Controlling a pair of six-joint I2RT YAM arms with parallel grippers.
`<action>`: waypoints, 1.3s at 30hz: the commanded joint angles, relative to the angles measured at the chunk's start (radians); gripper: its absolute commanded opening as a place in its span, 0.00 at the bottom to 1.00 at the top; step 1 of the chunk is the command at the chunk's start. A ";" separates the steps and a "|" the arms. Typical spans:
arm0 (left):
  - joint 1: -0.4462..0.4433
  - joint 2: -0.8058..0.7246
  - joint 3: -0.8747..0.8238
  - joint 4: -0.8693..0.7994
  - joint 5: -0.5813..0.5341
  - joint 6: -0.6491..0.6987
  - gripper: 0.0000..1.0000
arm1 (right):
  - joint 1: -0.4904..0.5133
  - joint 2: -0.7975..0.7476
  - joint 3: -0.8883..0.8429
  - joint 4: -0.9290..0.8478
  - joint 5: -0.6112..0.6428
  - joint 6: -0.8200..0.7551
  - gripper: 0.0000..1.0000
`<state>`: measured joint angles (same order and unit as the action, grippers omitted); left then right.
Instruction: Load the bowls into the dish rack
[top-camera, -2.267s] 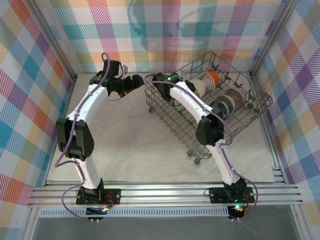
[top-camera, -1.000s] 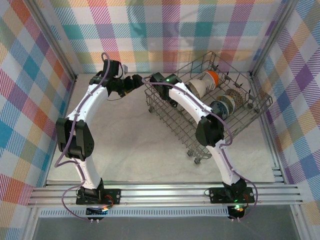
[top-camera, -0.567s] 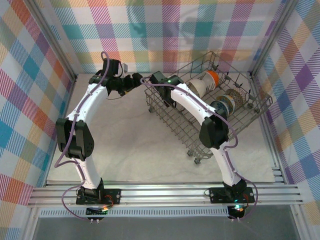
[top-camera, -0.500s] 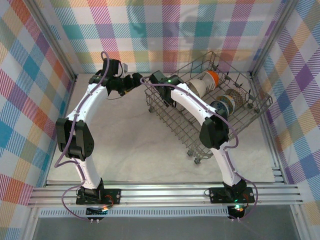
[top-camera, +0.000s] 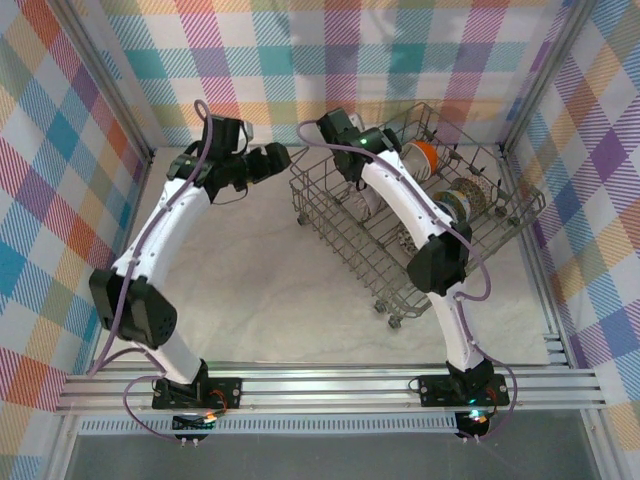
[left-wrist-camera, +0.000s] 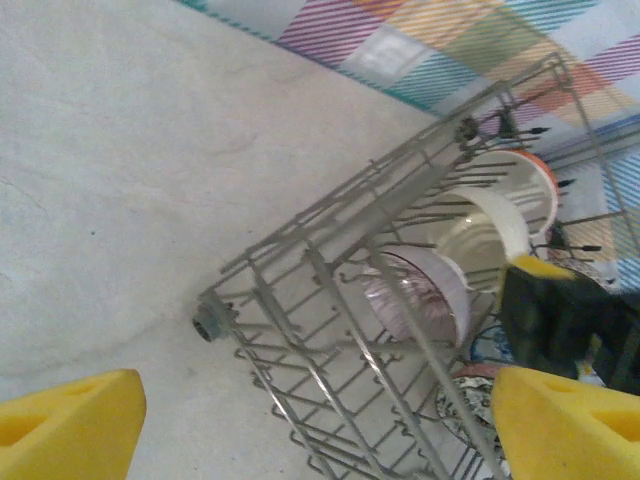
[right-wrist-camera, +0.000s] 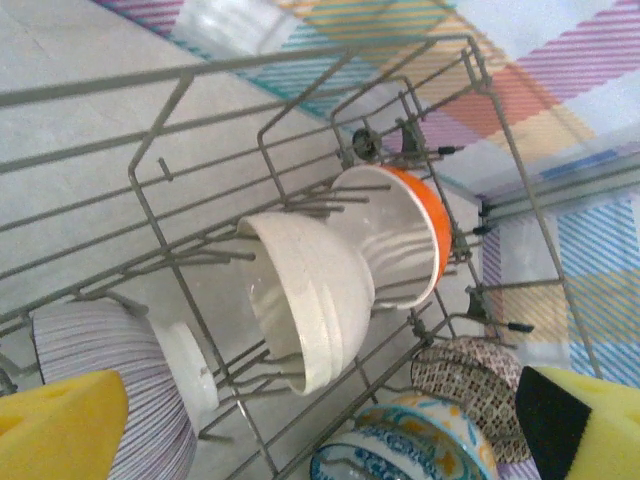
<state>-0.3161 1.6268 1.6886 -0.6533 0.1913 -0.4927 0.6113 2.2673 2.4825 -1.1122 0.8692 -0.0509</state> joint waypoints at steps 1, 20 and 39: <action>-0.082 -0.060 -0.024 0.014 -0.157 -0.036 0.90 | -0.008 -0.056 0.042 0.027 -0.050 -0.058 1.00; -0.277 0.357 0.327 -0.230 -0.210 -0.050 0.51 | -0.247 -0.528 -0.416 -0.015 -0.373 0.153 0.93; 0.071 0.592 0.791 -0.478 -0.219 0.118 0.00 | -0.551 -0.747 -0.766 0.226 -0.514 0.161 0.89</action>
<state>-0.3370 2.1670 2.3875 -1.1496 0.0299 -0.3294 0.1028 1.5555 1.7554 -0.9947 0.4049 0.0975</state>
